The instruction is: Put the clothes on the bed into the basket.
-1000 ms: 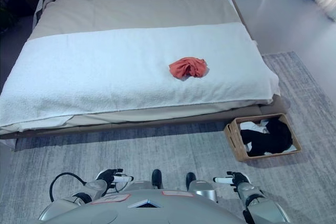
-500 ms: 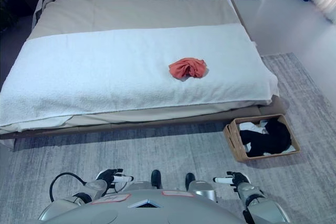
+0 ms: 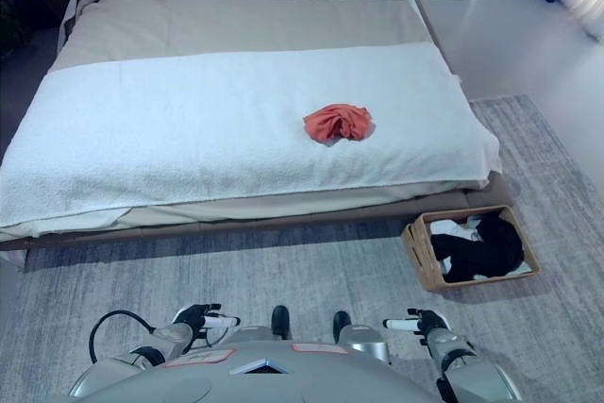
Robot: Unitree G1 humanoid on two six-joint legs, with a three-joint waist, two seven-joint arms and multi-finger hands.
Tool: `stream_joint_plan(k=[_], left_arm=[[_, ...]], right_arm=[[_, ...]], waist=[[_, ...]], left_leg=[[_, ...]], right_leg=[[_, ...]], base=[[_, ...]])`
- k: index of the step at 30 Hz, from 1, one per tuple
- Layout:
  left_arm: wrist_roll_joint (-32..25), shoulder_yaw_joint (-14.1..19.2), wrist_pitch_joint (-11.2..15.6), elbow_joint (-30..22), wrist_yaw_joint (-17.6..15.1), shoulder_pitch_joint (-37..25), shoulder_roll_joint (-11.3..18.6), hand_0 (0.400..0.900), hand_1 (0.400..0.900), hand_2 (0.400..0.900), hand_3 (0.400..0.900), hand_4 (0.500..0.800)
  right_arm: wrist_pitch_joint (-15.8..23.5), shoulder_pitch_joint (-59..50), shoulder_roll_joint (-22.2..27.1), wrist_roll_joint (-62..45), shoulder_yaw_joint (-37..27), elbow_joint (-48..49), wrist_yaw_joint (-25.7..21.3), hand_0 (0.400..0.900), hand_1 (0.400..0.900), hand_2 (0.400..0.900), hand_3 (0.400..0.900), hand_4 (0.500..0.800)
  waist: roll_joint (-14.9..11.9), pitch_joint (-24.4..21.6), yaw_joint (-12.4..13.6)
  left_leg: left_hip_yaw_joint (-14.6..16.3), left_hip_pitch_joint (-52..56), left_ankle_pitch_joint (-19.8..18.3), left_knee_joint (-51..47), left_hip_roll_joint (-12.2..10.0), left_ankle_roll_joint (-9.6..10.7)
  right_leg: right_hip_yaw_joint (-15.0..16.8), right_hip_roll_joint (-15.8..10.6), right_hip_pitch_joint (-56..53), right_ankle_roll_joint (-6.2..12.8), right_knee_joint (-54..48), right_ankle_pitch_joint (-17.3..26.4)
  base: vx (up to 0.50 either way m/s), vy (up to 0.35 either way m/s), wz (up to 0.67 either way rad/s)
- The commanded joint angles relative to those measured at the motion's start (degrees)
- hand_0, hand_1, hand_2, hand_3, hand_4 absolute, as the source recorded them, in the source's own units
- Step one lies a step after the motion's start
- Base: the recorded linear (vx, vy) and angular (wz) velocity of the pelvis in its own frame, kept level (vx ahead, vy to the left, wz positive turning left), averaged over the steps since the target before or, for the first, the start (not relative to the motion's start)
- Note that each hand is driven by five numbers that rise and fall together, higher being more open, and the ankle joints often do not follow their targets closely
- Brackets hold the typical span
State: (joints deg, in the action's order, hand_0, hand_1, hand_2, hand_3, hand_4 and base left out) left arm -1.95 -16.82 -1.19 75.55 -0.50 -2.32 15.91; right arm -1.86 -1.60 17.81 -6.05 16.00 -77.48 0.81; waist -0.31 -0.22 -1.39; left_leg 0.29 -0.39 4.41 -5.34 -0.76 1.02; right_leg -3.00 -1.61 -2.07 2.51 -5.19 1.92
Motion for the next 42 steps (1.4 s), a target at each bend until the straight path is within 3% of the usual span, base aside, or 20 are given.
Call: stream_joint_plan(k=[1, 10, 12, 16, 19, 23, 26, 27, 28, 34, 37, 39, 42], left_arm=[[1.04, 0.17, 0.59, 1.91, -0.79, -3.94, 0.42, 0.900, 0.900, 0.900, 0.900, 0.800], [0.98, 0.03, 0.36, 1.57, -0.82, -4.09, 0.94, 0.900, 0.900, 0.900, 0.900, 0.800], [0.65, -0.03, 0.35, 1.18, -0.89, -4.57, 1.17, 0.900, 0.900, 0.900, 0.900, 0.800], [-0.14, -0.13, 0.50, 0.56, -0.70, -5.21, 1.45, 0.900, 0.900, 0.900, 0.900, 0.800], [-0.99, -0.63, 0.59, 0.18, -0.57, -6.21, 1.41, 0.900, 0.900, 0.900, 0.900, 0.800], [-1.25, -0.73, 0.57, 0.69, -0.22, -5.23, 1.22, 0.900, 0.900, 0.900, 0.900, 0.800], [-1.18, -1.16, 0.69, 0.88, -0.69, -4.47, 1.29, 0.900, 0.900, 0.900, 0.900, 0.800], [-1.19, -1.17, 0.70, 0.88, -0.69, -4.46, 1.29, 0.900, 0.900, 0.900, 0.900, 0.800], [-1.34, -1.19, 0.87, 0.92, -0.94, -4.12, 1.38, 0.900, 0.900, 0.900, 0.900, 0.800], [-1.43, -0.30, 0.87, 1.72, -0.68, -3.01, 1.54, 0.900, 0.900, 0.900, 0.900, 0.800], [-0.97, -0.33, 0.74, 2.10, -0.64, -3.06, 2.10, 0.900, 0.900, 0.900, 0.900, 0.800], [-0.90, -0.50, 0.83, 1.78, -0.60, -3.66, 2.91, 0.900, 0.900, 0.900, 0.900, 0.800], [-1.02, -0.83, 0.81, 1.21, -0.51, -4.86, 3.76, 0.900, 0.900, 0.900, 0.900, 0.800]], right_arm=[[0.74, -2.33, 0.94, 0.06, 2.00, -1.20, 0.09, 0.900, 0.900, 0.900, 0.900, 0.800], [0.68, -1.99, 1.30, -0.57, 1.65, -0.48, 0.20, 0.900, 0.900, 0.900, 0.900, 0.800], [0.77, -2.32, 1.56, -0.80, 1.76, -0.13, 0.20, 0.900, 0.900, 0.900, 0.900, 0.800], [0.75, -2.69, 2.55, -1.11, 1.74, 0.33, 0.29, 0.900, 0.900, 0.900, 0.900, 0.800], [0.79, -3.16, 3.51, -1.46, 1.52, 0.82, -0.01, 0.900, 0.900, 0.900, 0.900, 0.800], [0.92, -2.74, 3.84, -1.90, 1.15, 0.61, -0.47, 0.900, 0.900, 0.900, 0.900, 0.800], [1.12, -2.76, 4.13, -1.72, 1.68, 0.65, -0.66, 0.900, 0.900, 0.900, 0.900, 0.800], [1.12, -2.75, 4.12, -1.72, 1.68, 0.66, -0.66, 0.900, 0.900, 0.900, 0.900, 0.800], [1.18, -2.74, 4.42, -1.57, 1.80, 0.64, -0.90, 0.900, 0.900, 0.900, 0.900, 0.800], [1.14, -2.59, 4.10, -1.12, 1.80, -0.18, -0.04, 0.900, 0.900, 0.900, 0.900, 0.800], [0.99, -1.88, 3.43, -0.77, 1.55, -0.56, 0.57, 0.900, 0.900, 0.900, 0.900, 0.800], [0.85, -2.03, 3.00, -0.96, 1.37, -0.44, 1.12, 0.900, 0.900, 0.900, 0.900, 0.800], [0.79, -2.82, 2.31, -0.94, 1.83, -0.32, 1.44, 0.900, 0.900, 0.900, 0.900, 0.800]], waist=[[-0.42, 1.56, -0.54], [-0.18, 2.14, -1.02], [-0.37, 3.02, -1.11], [-1.20, 5.54, -0.78], [-1.91, 8.03, 0.31], [-1.44, 7.11, -0.12], [-0.55, 7.14, 0.55], [-0.63, 7.23, 0.61], [-0.27, 7.58, 0.99], [0.26, 6.05, 2.23], [-0.88, 4.37, 2.03], [-2.33, 3.40, 2.08], [-3.43, 2.53, 2.33]], left_leg=[[2.21, 4.47, -7.98, 0.34, 2.31, -0.13], [1.50, 5.18, -8.03, 0.34, 1.75, -0.30], [1.25, 3.17, -8.79, 4.11, 1.84, -0.43], [-0.12, -4.69, -10.19, 18.56, 4.41, 0.89], [-5.26, -11.79, -6.57, 30.28, 7.71, 2.49], [-5.37, -15.24, -6.22, 22.64, 6.49, 1.11], [-6.40, -17.79, -0.20, 9.61, 3.66, 1.11], [-6.33, -17.46, -0.02, 9.22, 3.68, 1.11], [-7.25, -19.99, 2.08, 3.91, 1.80, 1.65], [-6.45, -17.62, 5.65, 1.20, 0.06, 2.49], [-5.43, -17.97, 5.44, 4.43, 0.80, 1.33], [-4.30, -19.76, 2.92, 9.53, 2.63, 0.05], [-3.43, -20.18, 0.13, 12.03, 4.02, -1.24]], right_leg=[[-0.73, 0.35, -1.71, 1.48, 0.19, -3.20], [-0.26, 1.05, -1.31, 0.57, 2.00, -4.62], [0.37, 1.19, -0.22, -0.12, 3.83, -5.46], [1.12, 1.05, 0.87, -1.51, 5.39, -6.04], [0.95, 0.99, 0.53, -2.59, 5.30, -5.41], [0.54, 2.11, -0.37, -2.90, 4.84, -7.29], [1.45, 3.84, -1.12, -3.04, 4.85, -8.74], [1.52, 3.77, -1.24, -3.04, 4.87, -8.78], [2.72, 4.17, -2.16, -2.91, 4.52, -9.43], [7.36, 4.15, -6.04, -1.50, 2.71, -10.70], [8.42, 1.76, -7.40, -0.38, 3.59, -12.30], [9.26, -0.07, -6.61, 0.90, 6.99, -12.74], [10.13, -0.82, -3.43, 2.48, 13.23, -11.10]], base=[[0.00, 0.000, 0.00], [0.01, -0.036, 0.07], [-0.06, -0.082, 0.13], [-0.08, -0.094, 0.11], [-0.06, -0.125, 0.21], [0.10, -0.053, 0.15], [0.16, 0.024, -0.20], [0.19, 0.057, -0.37], [0.13, 0.040, -0.29], [0.25, 0.117, -0.49], [0.34, 0.232, -0.25], [0.29, 0.229, -0.27], [0.25, 0.198, -0.21]])
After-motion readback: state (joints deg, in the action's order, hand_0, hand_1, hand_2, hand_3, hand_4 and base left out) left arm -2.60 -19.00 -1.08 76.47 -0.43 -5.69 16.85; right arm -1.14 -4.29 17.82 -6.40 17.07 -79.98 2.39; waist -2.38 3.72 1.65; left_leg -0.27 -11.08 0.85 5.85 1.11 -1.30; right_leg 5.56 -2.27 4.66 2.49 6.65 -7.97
